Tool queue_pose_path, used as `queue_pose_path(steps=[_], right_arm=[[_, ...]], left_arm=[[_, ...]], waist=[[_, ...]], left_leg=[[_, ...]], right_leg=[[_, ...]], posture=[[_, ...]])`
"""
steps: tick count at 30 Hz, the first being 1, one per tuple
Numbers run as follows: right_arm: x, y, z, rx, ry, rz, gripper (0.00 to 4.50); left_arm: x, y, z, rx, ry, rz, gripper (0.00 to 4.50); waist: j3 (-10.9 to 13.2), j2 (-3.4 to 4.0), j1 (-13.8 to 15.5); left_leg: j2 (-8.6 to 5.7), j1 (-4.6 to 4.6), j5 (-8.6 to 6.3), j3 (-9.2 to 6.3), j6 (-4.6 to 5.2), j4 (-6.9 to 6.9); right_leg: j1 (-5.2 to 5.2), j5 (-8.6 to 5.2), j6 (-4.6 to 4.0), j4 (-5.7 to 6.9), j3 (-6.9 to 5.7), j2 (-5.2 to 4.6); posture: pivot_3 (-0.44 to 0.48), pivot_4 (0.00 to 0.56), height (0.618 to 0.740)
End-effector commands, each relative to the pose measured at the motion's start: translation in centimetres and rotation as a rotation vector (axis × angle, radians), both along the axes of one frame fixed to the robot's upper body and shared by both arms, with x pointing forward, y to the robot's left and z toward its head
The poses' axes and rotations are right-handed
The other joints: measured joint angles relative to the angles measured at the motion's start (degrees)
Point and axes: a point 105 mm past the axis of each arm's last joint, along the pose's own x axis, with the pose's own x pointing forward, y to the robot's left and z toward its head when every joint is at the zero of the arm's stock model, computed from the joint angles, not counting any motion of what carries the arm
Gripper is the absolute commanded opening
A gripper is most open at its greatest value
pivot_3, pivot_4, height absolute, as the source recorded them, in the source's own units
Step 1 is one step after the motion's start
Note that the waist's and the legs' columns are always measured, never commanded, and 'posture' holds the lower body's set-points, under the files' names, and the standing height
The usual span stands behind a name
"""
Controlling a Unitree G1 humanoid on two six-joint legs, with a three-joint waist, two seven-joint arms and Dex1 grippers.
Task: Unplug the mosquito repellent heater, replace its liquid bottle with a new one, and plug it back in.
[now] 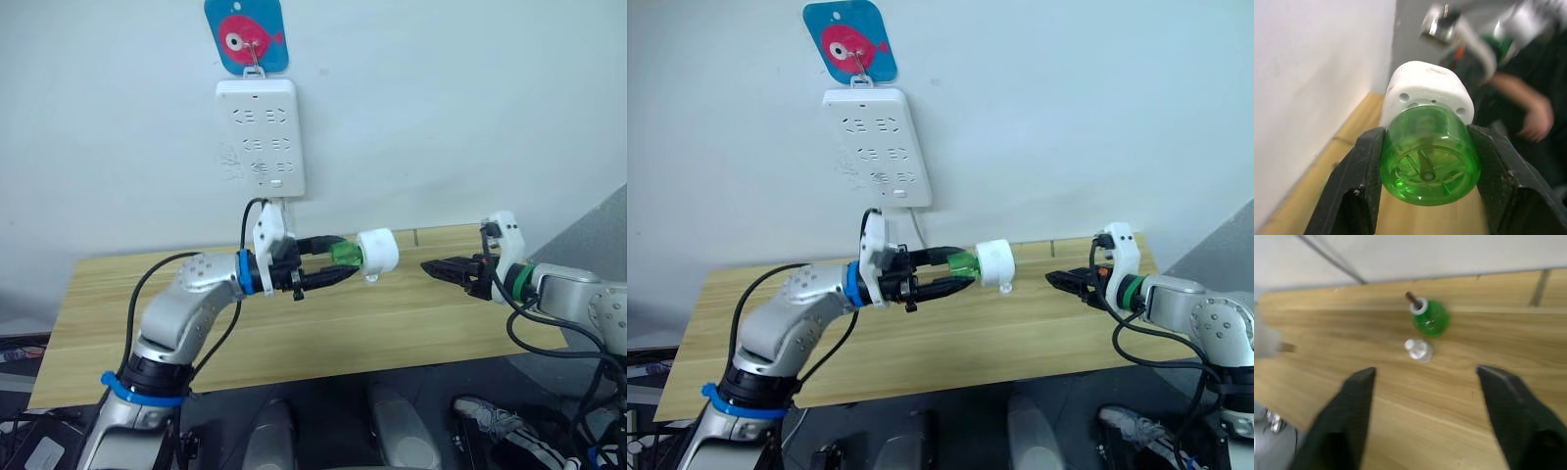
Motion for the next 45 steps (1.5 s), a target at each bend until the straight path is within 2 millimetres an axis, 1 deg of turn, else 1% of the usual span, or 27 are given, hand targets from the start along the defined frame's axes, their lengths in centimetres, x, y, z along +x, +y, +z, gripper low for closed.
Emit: queue_pose_path(steps=[1,5,7,10,13,17,18,21,28,33,39,45], right_arm=[[-0.6,0.2,1.3,0.079,-0.047,-0.069,4.50],[-1.3,1.1,1.6,0.283,-0.031,-0.179,4.50],[-1.7,1.7,1.9,0.376,-0.020,-0.214,4.50],[-2.1,2.9,2.7,0.489,-0.004,-0.253,4.50],[-2.3,5.0,4.2,0.597,0.014,-0.270,4.50],[-2.5,7.1,4.7,0.625,0.049,-0.283,4.50],[-2.5,7.8,4.6,0.628,0.064,-0.290,4.50],[-2.5,9.1,4.2,0.648,0.108,-0.328,4.50],[-2.2,9.9,3.9,0.679,0.129,-0.367,4.50],[-1.4,10.4,4.2,0.776,0.157,-0.395,4.50],[-0.4,11.2,4.6,0.807,0.155,-0.382,4.50],[0.2,11.2,4.5,0.823,0.155,-0.407,4.50]], left_arm=[[0.5,-0.1,0.4,-0.004,-0.285,0.082,2.27],[1.3,0.2,-0.5,0.034,-0.517,0.173,2.27],[1.5,0.1,-1.1,0.065,-0.594,0.185,2.27],[1.8,0.0,-1.6,0.098,-0.672,0.201,2.27],[2.3,-0.1,-1.9,0.123,-0.720,0.211,2.27],[2.7,-0.2,-1.8,0.134,-0.750,0.221,2.27],[2.8,-0.4,-1.7,0.136,-0.762,0.225,2.27],[3.1,-0.7,-1.1,0.128,-0.796,0.245,2.27],[3.3,-1.0,-0.6,0.111,-0.821,0.254,2.27],[2.8,-1.4,-0.6,0.094,-0.825,0.233,2.27],[2.4,-2.2,-0.1,0.068,-0.840,0.213,2.27],[2.2,-2.2,0.1,0.061,-0.847,0.212,2.27]], waist=[[-0.03,0.00,0.07],[-0.04,0.02,0.13],[-0.05,0.02,0.01],[-0.05,0.03,-0.24],[-0.06,0.05,-0.48],[-0.07,0.07,-0.67],[-0.07,0.07,-0.68],[-0.08,0.08,-0.66],[-0.09,0.09,-0.67],[-0.11,0.11,-0.70],[-0.14,0.14,-0.72],[-0.17,0.15,-0.72]], left_leg=[[0.00,0.01,0.00,0.00,0.00,0.00],[-0.01,-0.01,0.00,-0.01,0.01,0.02],[-0.01,-0.03,-0.01,-0.01,0.01,0.01],[-0.02,-0.03,0.00,-0.02,0.01,0.03],[0.00,0.01,0.00,-0.03,0.01,0.02],[0.01,0.00,0.00,-0.07,0.01,0.01],[0.00,0.00,0.00,-0.07,0.01,0.01],[0.00,-0.01,0.00,-0.14,0.01,0.01],[-0.01,-0.01,0.00,-0.15,0.01,0.01],[0.01,-0.01,0.00,-0.15,0.01,0.01],[0.00,-0.01,0.00,-0.16,0.01,0.00],[0.00,-0.01,0.00,-0.16,0.01,0.00]], right_leg=[[0.02,0.00,0.00,0.00,0.00,-0.01],[0.03,0.00,0.00,0.01,0.00,-0.01],[0.03,0.00,0.00,0.01,0.00,-0.02],[0.03,0.01,0.01,0.04,0.00,-0.02],[0.03,0.00,0.01,0.10,-0.01,0.00],[0.03,0.00,0.01,0.11,-0.05,0.02],[0.02,0.00,0.01,0.11,-0.05,0.02],[0.02,0.00,0.01,0.12,-0.11,0.02],[0.02,0.00,0.01,0.11,-0.12,0.01],[0.02,0.00,0.01,0.12,-0.12,0.02],[0.02,0.00,0.00,0.12,-0.13,0.02],[0.02,0.00,0.01,0.13,-0.13,0.02]], posture=[[-0.220,0.204,0.725],[-0.221,0.202,0.725],[-0.225,0.203,0.725],[-0.224,0.204,0.725],[-0.225,0.204,0.725],[-0.221,0.201,0.725],[-0.218,0.198,0.725],[-0.217,0.197,0.725],[-0.214,0.194,0.725],[-0.214,0.193,0.725],[-0.206,0.191,0.725],[-0.202,0.193,0.725]])
